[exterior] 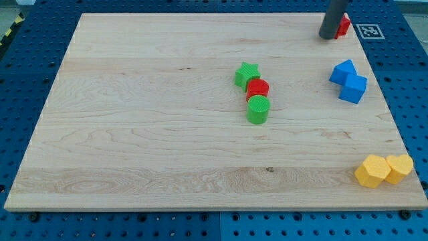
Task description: Move the arm to the left of the red circle
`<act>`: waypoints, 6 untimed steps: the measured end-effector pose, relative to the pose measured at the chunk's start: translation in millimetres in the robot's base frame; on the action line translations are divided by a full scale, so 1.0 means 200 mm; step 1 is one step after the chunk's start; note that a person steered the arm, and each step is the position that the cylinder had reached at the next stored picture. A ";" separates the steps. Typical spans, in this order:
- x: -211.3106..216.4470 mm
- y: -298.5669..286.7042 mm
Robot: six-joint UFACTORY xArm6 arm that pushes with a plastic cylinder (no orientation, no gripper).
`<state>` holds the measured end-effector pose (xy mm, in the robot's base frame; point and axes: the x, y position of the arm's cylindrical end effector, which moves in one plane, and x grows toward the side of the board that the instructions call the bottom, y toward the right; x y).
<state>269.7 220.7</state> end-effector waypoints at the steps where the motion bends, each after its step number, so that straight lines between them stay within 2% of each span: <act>1: 0.00 -0.24; 2: 0.00 -0.69; 3: 0.14 -1.16; 4: 0.47 -1.38; 5: 0.75 -1.30; 6: 0.79 -0.97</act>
